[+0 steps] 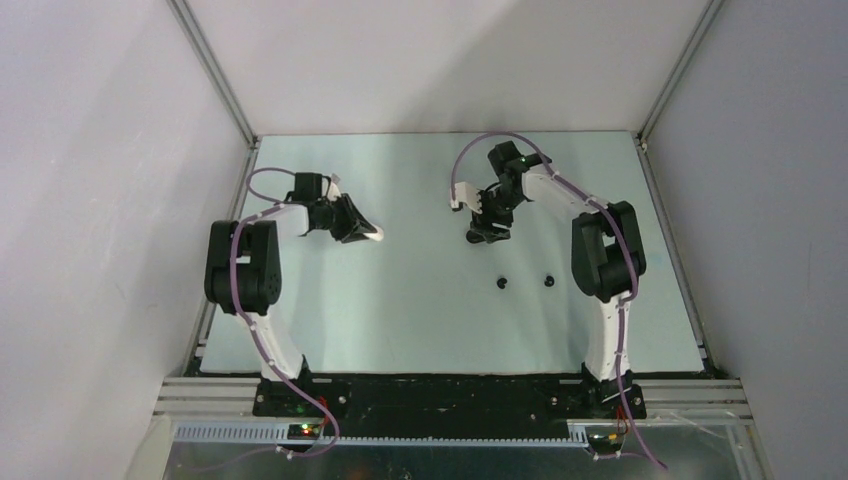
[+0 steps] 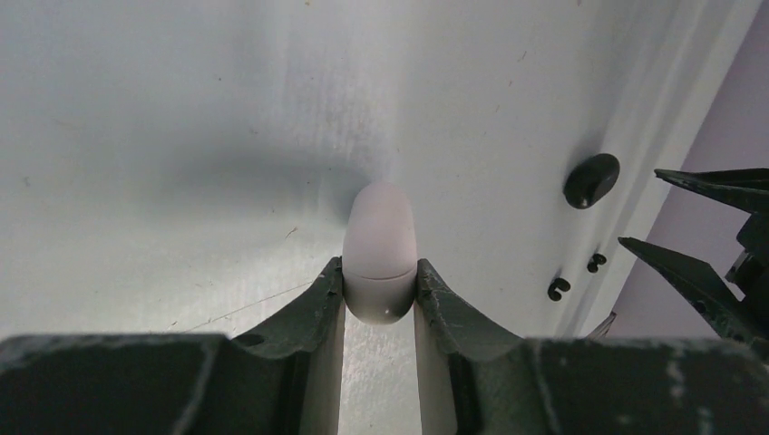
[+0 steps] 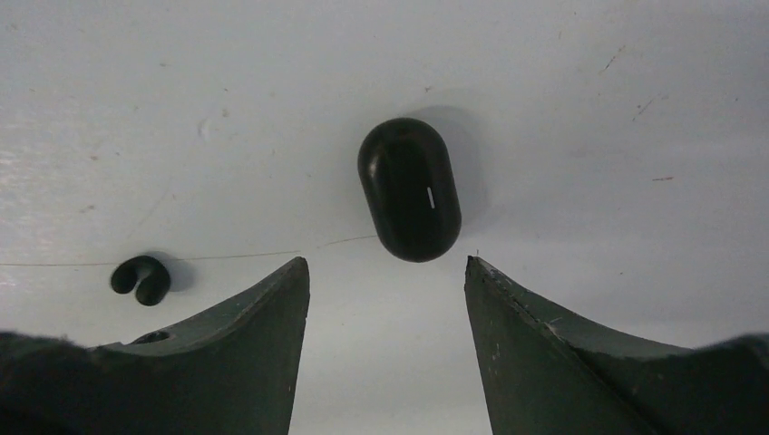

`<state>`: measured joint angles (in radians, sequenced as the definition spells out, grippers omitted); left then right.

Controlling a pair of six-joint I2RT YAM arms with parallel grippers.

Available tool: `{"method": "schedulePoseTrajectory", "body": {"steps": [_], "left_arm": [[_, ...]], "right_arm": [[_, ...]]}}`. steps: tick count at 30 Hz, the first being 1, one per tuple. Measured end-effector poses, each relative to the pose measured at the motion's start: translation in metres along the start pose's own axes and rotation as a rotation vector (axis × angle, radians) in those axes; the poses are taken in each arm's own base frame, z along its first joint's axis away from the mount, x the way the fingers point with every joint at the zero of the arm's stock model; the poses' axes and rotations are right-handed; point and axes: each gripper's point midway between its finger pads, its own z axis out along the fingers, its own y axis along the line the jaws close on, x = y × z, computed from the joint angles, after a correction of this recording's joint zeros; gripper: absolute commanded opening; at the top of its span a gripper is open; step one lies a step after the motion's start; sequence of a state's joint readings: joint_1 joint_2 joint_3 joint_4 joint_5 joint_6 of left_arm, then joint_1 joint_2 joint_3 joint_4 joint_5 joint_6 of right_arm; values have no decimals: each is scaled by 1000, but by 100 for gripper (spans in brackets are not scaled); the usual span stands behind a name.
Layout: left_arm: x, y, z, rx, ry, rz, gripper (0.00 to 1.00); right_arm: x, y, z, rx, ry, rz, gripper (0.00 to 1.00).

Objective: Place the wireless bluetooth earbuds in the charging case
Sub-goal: Place the charging case at the center of the board.

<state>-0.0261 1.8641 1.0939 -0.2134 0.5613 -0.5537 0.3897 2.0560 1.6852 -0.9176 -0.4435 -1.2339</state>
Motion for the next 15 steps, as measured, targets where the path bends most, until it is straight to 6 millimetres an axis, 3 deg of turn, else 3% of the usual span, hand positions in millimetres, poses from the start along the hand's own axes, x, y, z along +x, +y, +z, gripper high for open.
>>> {"method": "schedulePoseTrajectory", "body": {"steps": [9,15], "left_arm": [[-1,17,-1,-85,-18,-22,68],[-3,21,-12,-128,-29,1,72]], "right_arm": [[4,-21,9,32,27,-52,71],[8,-29,20,16,33,-82,72]]}}
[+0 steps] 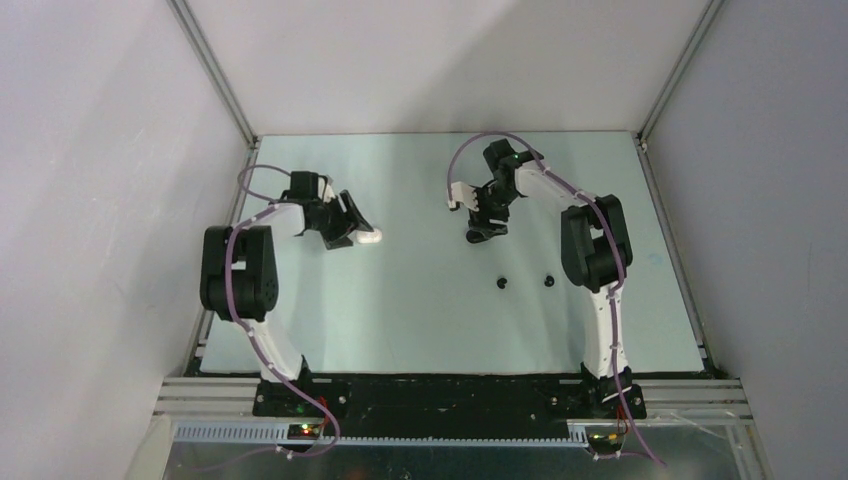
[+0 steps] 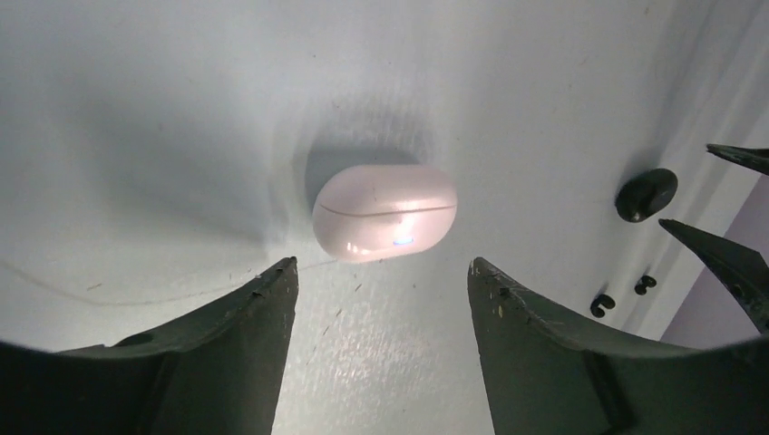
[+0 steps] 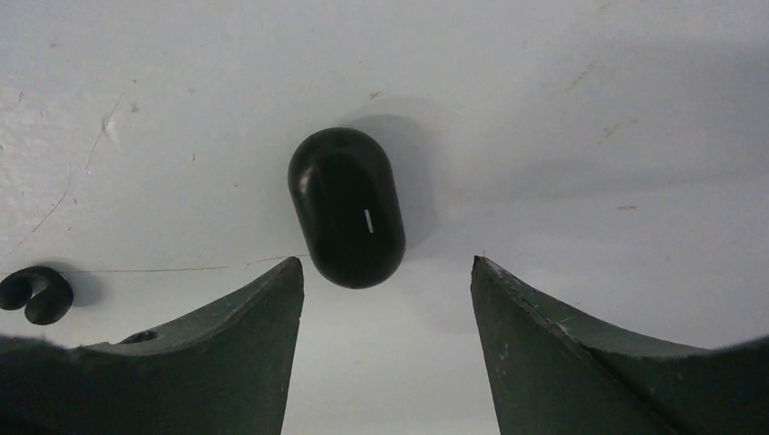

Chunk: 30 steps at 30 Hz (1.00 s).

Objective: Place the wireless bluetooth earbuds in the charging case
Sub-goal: Place the charging case at the center of the board, then move the charging case to the center of the board.

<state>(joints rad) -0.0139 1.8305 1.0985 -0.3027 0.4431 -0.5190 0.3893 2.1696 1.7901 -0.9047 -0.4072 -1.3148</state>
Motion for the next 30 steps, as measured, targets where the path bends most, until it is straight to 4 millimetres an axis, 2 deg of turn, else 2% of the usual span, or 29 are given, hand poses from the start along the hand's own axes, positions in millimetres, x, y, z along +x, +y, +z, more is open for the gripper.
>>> {"method": "schedulePoseTrajectory", "body": {"steps": [7,12,15,19,23,26,30], "left_arm": [[-21,-6,-35,3,-91,86,72],[-39,-15,-52,12,-159,164,72],[-44,-18,-56,11,-176,193,72],[-44,-18,-58,9,-179,214,71],[-46,-23,-67,18,-199,230,71],[-49,-29,-75,32,-219,242,70],[-50,-34,-83,45,-237,267,69]], "right_arm": [[14,25,6,-114,33,5,72],[10,43,6,-179,31,19,71],[-3,56,10,-219,23,12,71],[-30,81,17,-293,-1,-1,71],[-56,106,15,-365,-38,19,71],[-63,108,5,-376,-58,47,71],[-60,89,-11,-326,-84,70,72]]}}
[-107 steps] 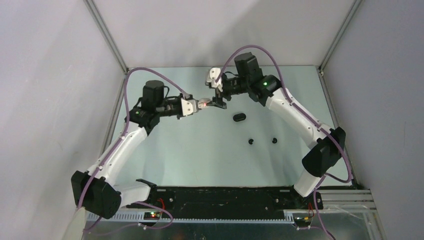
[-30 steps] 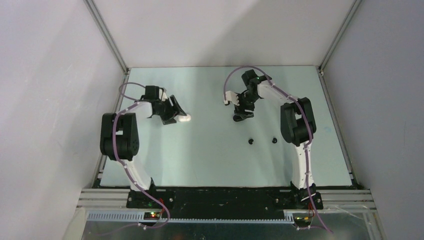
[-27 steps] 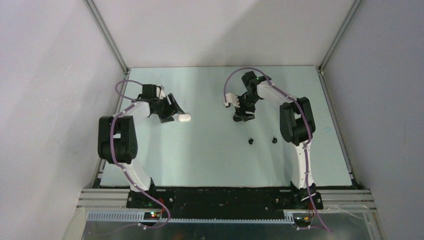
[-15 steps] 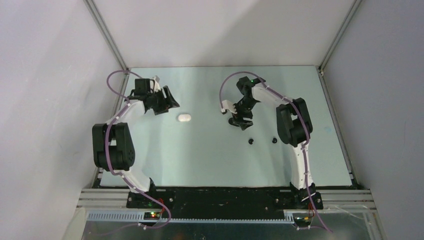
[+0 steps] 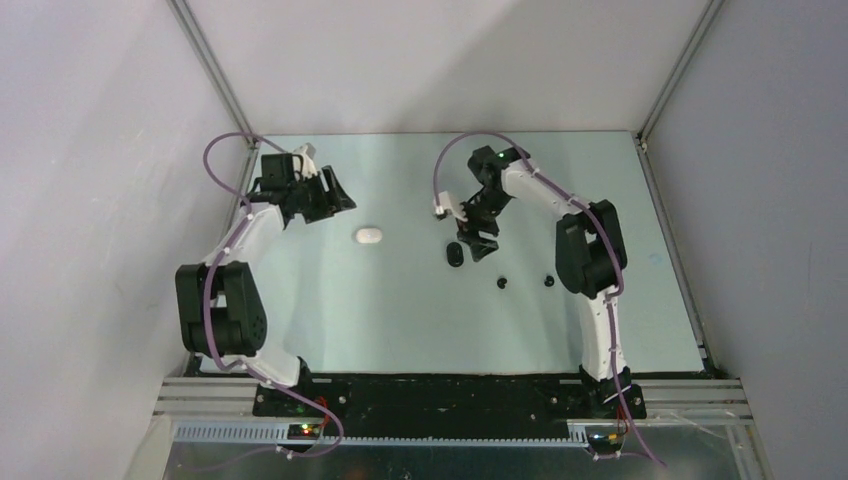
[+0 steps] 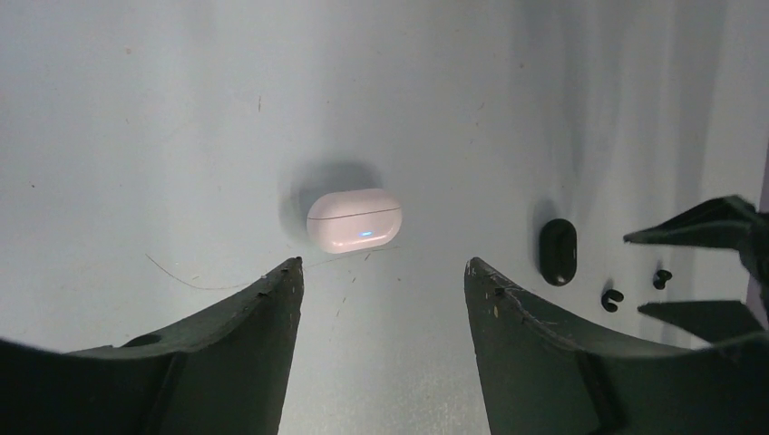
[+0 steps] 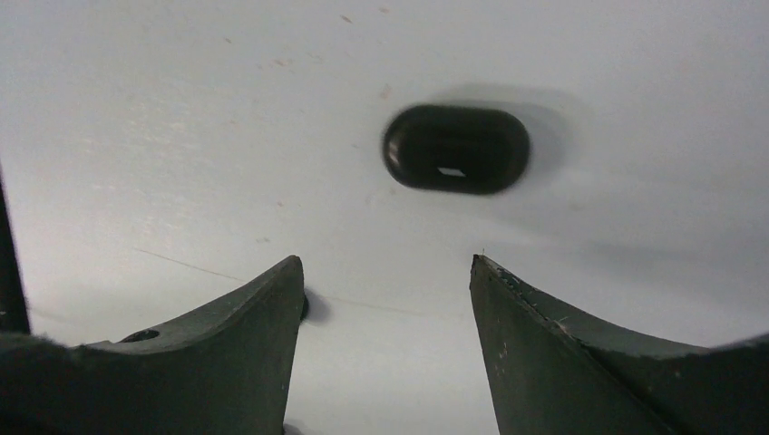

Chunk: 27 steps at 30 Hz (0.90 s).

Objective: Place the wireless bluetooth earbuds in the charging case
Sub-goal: Move the charging case to the center of the board.

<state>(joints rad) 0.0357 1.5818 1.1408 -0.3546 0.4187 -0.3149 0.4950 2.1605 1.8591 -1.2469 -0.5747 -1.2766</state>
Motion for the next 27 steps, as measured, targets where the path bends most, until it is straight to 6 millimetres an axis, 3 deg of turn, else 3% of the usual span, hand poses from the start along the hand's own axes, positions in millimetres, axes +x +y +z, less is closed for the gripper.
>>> {"method": "schedulePoseTrajectory", "body": {"steps": [6,13,20,27], "left_arm": [[-7,-8,-17,14,-39,49,69],[-8,-15,-44,19,-81,105,68],[-1,-18,-59,17,-93,139,68],[7,-15,-57,11,-70,131,68]], "right_arm": [[11,-37,-19,133,-15,-75,74],[-9,-72,-3,226,9,-318,75],[-14,-72,39,154,45,-453,75],[-21,-61,51,104,67,-550,74]]}}
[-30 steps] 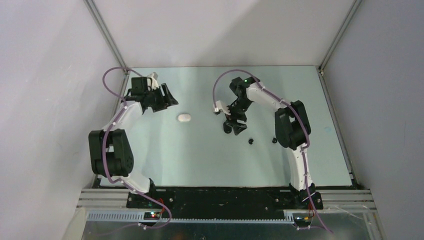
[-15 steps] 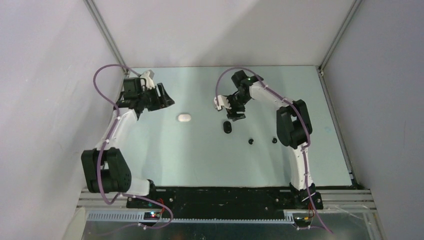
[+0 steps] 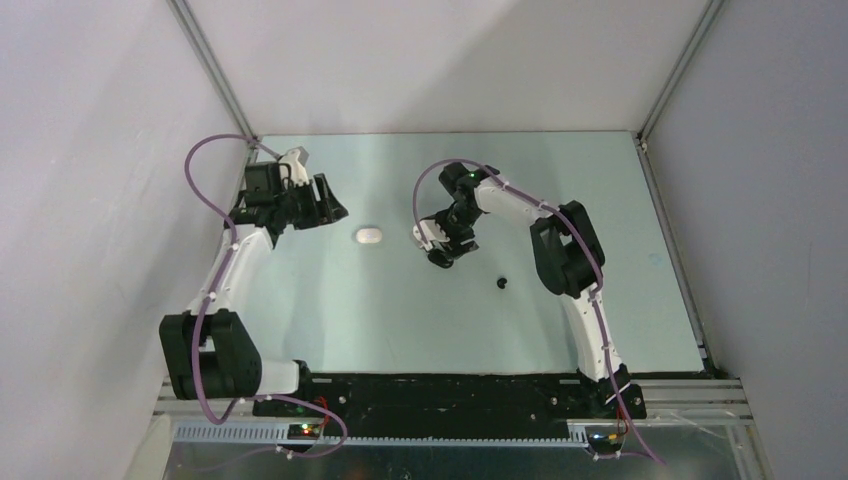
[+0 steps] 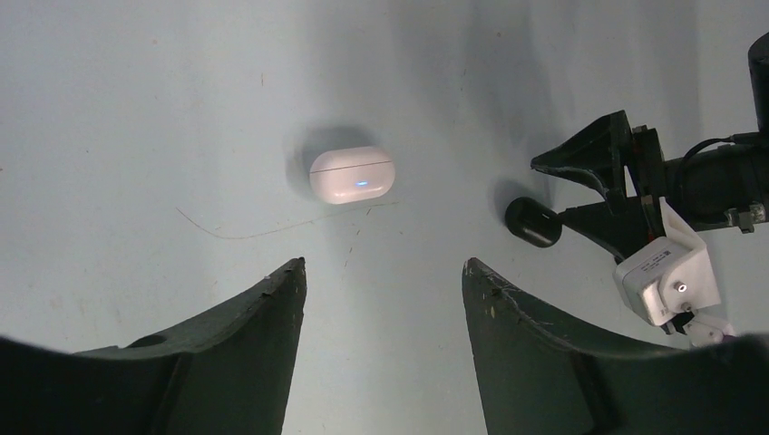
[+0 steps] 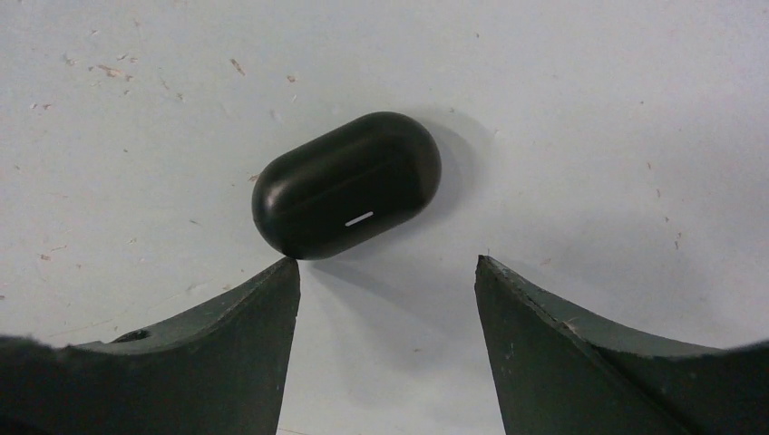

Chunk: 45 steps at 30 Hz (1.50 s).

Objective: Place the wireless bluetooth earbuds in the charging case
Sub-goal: Move the charging case to the center of the board.

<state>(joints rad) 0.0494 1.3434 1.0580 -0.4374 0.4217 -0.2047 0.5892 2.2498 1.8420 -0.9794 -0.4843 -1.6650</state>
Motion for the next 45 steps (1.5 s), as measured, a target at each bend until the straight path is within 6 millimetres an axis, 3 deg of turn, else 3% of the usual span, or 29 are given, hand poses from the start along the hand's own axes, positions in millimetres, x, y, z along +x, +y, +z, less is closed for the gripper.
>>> {"method": "schedulePoseTrajectory", "body": {"steps": [8,12,20,28,37,45], "left_arm": [[4,1,1,-1,9,-9,68],[4,1,2,0,11,-11,67],[9,3,6,4,31,-25,66],[9,0,6,18,35,-40,66],[9,-2,6,29,37,-41,66],[15,-3,6,42,49,-52,66]], "right_arm": [[-1,8,7,-18,-6,11,74],[-7,0,11,27,-9,32,74],[-50,-30,31,148,-74,-16,77],[-82,-37,46,186,-187,23,78],[-73,-26,40,65,-154,84,76],[-42,17,25,-94,-46,161,71]]}}
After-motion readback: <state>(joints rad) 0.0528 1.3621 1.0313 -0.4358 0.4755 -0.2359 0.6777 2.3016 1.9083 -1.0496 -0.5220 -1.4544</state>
